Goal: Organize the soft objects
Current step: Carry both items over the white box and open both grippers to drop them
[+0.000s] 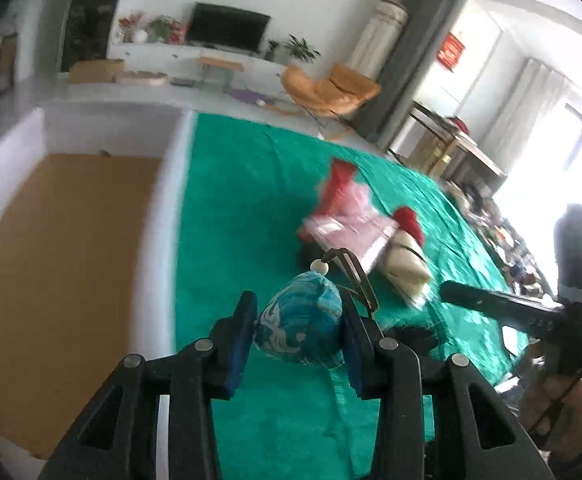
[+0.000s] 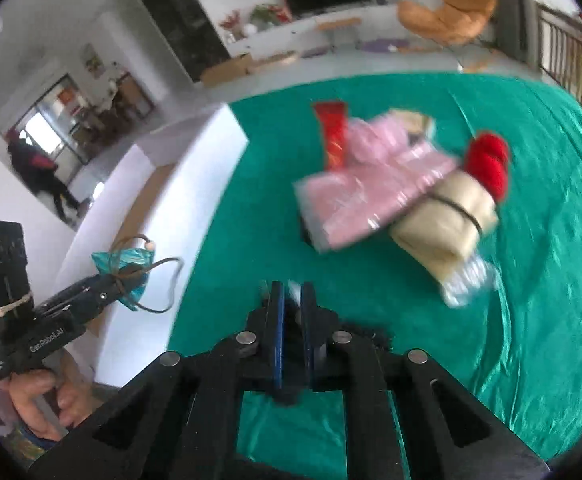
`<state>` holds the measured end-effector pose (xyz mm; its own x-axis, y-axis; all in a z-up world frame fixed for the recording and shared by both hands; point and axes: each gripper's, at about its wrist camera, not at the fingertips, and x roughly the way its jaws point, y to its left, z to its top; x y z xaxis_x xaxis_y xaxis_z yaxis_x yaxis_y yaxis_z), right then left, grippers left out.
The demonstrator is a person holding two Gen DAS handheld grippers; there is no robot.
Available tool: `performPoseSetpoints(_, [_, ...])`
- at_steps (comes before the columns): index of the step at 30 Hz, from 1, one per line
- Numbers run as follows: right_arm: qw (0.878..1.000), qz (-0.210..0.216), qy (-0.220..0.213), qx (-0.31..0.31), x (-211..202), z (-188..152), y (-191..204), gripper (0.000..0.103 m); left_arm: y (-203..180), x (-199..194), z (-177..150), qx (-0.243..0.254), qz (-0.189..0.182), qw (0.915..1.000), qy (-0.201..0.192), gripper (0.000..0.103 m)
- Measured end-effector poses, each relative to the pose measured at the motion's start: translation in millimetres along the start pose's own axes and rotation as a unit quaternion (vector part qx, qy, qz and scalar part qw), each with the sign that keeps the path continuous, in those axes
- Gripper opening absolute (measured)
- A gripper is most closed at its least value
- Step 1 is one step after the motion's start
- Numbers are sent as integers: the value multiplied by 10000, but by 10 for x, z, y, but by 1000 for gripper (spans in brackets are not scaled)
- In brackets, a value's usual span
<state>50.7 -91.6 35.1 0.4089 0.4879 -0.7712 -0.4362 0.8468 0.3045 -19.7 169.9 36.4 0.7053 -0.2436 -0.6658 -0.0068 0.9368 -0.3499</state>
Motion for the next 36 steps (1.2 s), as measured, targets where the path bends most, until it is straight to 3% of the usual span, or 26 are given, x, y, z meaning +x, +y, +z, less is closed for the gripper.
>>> performPoseSetpoints(2, [9992, -98, 184, -332, 149, 98, 130, 17, 126, -90, 35, -53, 174, 9998, -87, 40])
performPoseSetpoints(5, [9946, 44, 918, -490, 472, 40, 168, 71, 272, -190, 47, -162, 255, 9994, -161, 40])
performPoseSetpoints(7, [9886, 44, 1251, -838, 625, -88, 259, 71, 313, -237, 21, -189, 274, 9993, -190, 40])
performPoseSetpoints(10, [9704, -3, 1663, -1752, 777, -382, 472, 70, 309, -238, -10, -182, 246, 9994, -180, 40])
performPoseSetpoints(12, [9556, -442, 1731, -2345, 925, -523, 532, 70, 301, -240, -32, -186, 216, 9995, -149, 40])
performPoseSetpoints(14, [9502, -803, 1539, -2590, 987, -555, 483, 68, 277, -233, -45, -220, 147, 9996, -96, 40])
performPoseSetpoints(16, [9584, -945, 1529, -2218, 1022, -485, 311, 45, 271, -258, -56, -274, 78, 9996, -69, 40])
performPoseSetpoints(18, [9697, -830, 1448, -1784, 984, -378, 146, 39, 290, -307, -50, -308, 76, 9994, -111, 40])
performPoseSetpoints(22, [9763, -954, 1187, -1534, 817, -261, 51, 38, 421, -399, -22, -462, 111, 9987, -165, 40])
performPoseSetpoints(26, [9907, -390, 730, -1080, 506, -28, 163, 38, 641, -525, -1, -557, 333, 9976, -224, 40])
performPoseSetpoints(29, [9947, 317, 415, -887, 332, 206, 495, 38, 862, -631, 17, -629, 610, 9957, -283, 40])
performPoseSetpoints(32, [9889, 1115, 193, -963, 57, 348, 1085, 38, 1101, -714, 18, -745, 935, 9924, -277, 40])
performPoseSetpoints(36, [9743, 1948, 246, -1099, 115, 488, 1770, 38, 1356, -757, -25, -870, 1467, 9853, -97, 40])
